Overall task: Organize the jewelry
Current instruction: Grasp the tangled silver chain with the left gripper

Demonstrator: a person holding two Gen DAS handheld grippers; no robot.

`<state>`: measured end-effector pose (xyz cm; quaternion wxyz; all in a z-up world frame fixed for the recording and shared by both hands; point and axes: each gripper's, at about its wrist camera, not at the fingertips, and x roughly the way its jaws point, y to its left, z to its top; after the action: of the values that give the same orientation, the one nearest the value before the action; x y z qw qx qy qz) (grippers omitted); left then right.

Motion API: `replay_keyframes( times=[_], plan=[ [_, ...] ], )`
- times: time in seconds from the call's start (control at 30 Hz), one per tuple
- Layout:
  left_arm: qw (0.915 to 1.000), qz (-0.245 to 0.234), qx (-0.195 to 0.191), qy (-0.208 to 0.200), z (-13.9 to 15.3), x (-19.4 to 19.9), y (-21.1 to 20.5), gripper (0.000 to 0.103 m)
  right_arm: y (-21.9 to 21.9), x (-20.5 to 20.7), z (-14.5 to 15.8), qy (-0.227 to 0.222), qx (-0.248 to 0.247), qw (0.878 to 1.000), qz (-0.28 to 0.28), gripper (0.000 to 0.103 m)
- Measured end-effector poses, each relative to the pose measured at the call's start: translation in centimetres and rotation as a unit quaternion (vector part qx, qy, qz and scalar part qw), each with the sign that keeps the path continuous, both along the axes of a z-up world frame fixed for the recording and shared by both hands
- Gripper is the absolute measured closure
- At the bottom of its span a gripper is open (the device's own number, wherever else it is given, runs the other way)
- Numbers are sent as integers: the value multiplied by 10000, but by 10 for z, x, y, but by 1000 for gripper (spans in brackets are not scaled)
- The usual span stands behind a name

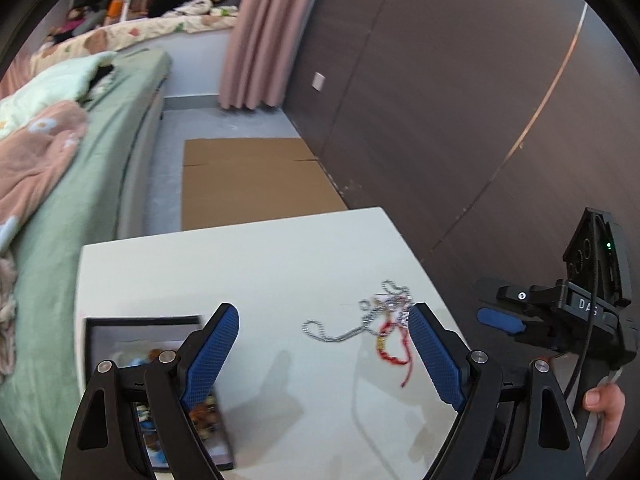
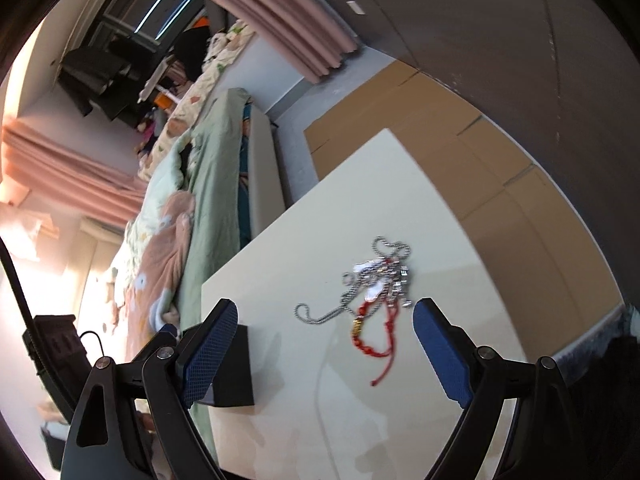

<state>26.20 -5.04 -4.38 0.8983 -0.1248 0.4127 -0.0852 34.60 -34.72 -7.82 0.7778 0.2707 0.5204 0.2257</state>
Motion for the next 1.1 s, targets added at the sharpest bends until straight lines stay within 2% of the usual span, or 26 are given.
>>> replay_keyframes(
  times=[0.1, 0.13, 0.3, 0.5, 0.63, 0.7, 0.9, 1.1],
  plan=[
    [9999, -155, -2, 42, -3, 7, -14, 18, -11, 0, -6, 123, 36, 9999, -109, 13],
    [9997, -226, -6, 78, -4, 9, -20, 23, -16, 0, -7, 148, 45, 9998, -161, 13],
    [9983, -503, -97, 281, -18, 23, -46, 36, -36, 1, -10, 189, 23, 9990, -410, 13],
    [9954, -822, -196, 452, -31, 40, -77, 46, -58, 2, -20, 445, 262, 9957, -765, 15],
    [9928, -951, -327, 643, -44, 53, -93, 59, -70, 4, -30, 723, 542, 9912, -969, 15],
    [9920, -990, -328, 717, -50, 59, -100, 60, -72, 4, -33, 777, 514, 9903, -1029, 18],
    [9907, -1023, -249, 865, -66, 72, -116, 61, -78, 5, -37, 885, 522, 9879, -1160, 18],
    [9894, -1046, 66, 1005, -85, 80, -130, 66, -83, 6, -40, 910, 492, 9864, -1276, 18]
  ],
)
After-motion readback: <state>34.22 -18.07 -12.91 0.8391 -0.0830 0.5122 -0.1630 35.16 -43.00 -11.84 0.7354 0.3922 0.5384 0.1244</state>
